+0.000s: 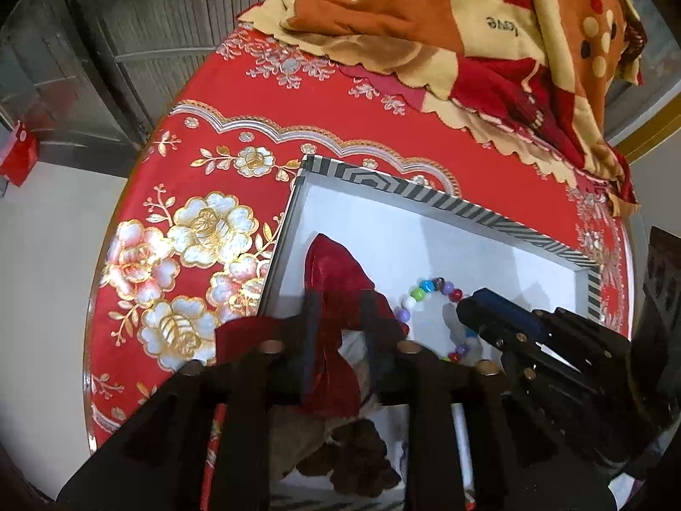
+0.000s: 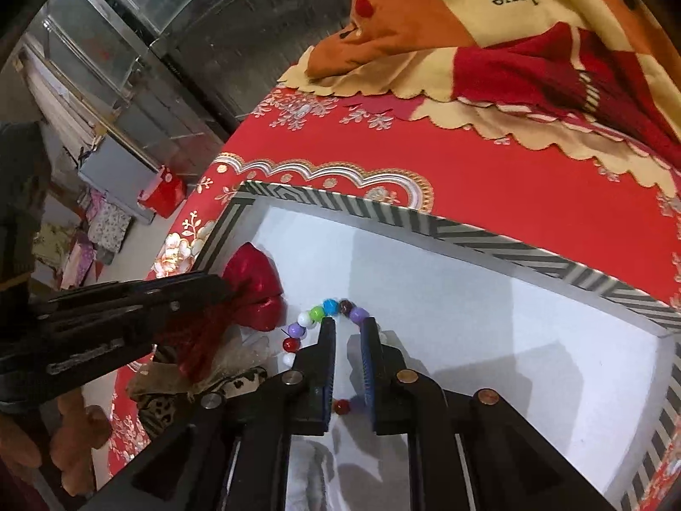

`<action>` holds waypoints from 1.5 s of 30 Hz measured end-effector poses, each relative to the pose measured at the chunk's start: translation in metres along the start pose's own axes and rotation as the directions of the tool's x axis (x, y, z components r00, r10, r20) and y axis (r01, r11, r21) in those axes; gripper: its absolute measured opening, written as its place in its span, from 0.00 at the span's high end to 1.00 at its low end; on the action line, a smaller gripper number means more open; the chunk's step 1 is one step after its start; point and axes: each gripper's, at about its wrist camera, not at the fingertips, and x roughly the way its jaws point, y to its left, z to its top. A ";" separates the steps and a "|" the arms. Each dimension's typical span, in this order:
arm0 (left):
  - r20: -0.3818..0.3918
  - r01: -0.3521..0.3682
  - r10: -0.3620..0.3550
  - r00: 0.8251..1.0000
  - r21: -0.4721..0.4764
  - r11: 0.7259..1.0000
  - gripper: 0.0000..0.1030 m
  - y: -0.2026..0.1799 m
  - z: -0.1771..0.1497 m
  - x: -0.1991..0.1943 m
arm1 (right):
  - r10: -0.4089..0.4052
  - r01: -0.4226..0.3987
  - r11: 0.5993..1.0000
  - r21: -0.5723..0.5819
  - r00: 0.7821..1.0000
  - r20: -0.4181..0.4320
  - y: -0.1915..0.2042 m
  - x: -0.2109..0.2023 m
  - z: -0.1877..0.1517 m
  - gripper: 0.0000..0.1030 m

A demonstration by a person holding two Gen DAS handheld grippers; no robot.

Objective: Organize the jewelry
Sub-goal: 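Place the red bow and bead bracelet into the tray, opening both tools, then grasp the purple and orange bracelets with the right tool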

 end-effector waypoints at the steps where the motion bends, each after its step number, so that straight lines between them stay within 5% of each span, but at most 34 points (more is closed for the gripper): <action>1: 0.008 0.008 -0.008 1.000 -0.001 1.000 0.65 0.000 -0.002 -0.004 | -0.003 0.003 1.000 -0.002 1.000 0.005 -0.001 -0.002 -0.001 0.80; 4: 0.013 0.010 -0.010 1.000 -0.003 1.000 0.61 0.000 -0.009 -0.014 | -0.005 0.005 1.000 0.005 1.000 0.017 -0.001 -0.017 -0.007 0.68; 15: 0.088 -0.113 0.111 0.990 0.017 0.993 0.61 0.002 -0.057 -0.052 | -0.081 0.082 0.997 -0.003 0.990 0.116 0.012 -0.097 -0.061 0.68; 23: 0.138 -0.132 0.125 0.982 0.044 0.990 0.61 -0.007 -0.101 -0.079 | -0.133 0.133 0.991 0.013 0.981 0.139 0.025 -0.132 -0.111 0.68; 36: 0.177 -0.117 0.094 0.980 0.121 0.986 0.61 -0.022 -0.159 -0.111 | -0.172 0.163 0.985 0.062 0.965 0.197 0.041 -0.174 -0.174 0.67; 45: 0.122 -0.050 0.031 0.992 0.160 0.986 0.59 -0.017 -0.188 -0.113 | -0.208 0.187 0.974 0.128 0.962 0.177 0.030 -0.192 -0.221 0.62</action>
